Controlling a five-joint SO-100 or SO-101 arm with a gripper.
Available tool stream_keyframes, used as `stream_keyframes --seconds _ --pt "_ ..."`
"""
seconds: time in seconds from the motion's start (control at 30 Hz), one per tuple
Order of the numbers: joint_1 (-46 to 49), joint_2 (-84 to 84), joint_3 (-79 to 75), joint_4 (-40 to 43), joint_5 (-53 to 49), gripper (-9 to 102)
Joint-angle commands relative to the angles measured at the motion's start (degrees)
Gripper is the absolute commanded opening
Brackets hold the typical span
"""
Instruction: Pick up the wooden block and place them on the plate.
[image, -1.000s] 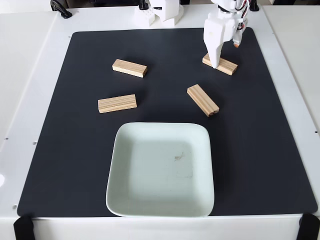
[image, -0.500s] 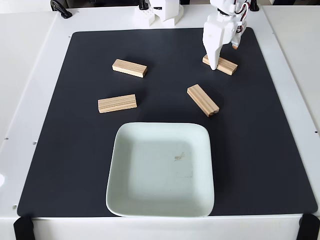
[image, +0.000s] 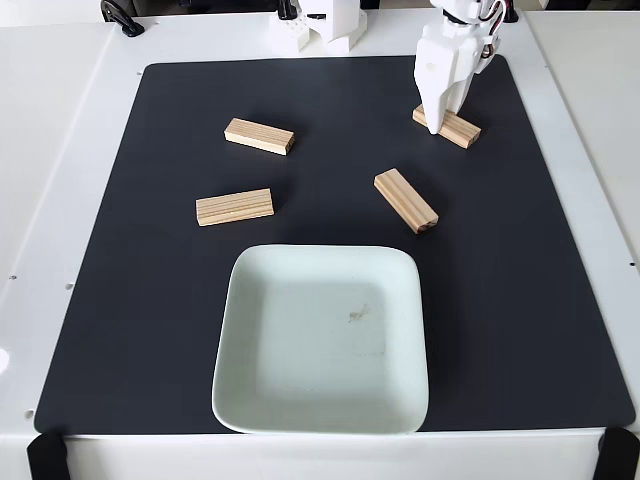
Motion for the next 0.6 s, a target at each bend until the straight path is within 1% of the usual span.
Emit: stream_keyframes --seconds 0.0,0.07,0.13,0.2,0.27,0.33,0.37,0.43,0.57 --pt "-0.4 1.6 -1.1 -5.7 6.1 0" --pt "-0.7 4.7 -3.7 -12.0 11.2 0" --pt "-1.1 8.3 -6.6 -20.7 19.7 0" --pt "-0.4 10.5 -9.9 -31.6 31.3 0" --pt "2.4 10.8 -13.2 -42.1 44.6 0" --pt "5.4 11.0 -17.1 -49.4 57.8 0" --pt "7.2 11.0 -18.9 -51.7 63.5 0" --pt "10.2 10.7 -22.6 -53.6 72.6 0" --pt "14.5 5.9 -31.5 -53.6 82.6 0"
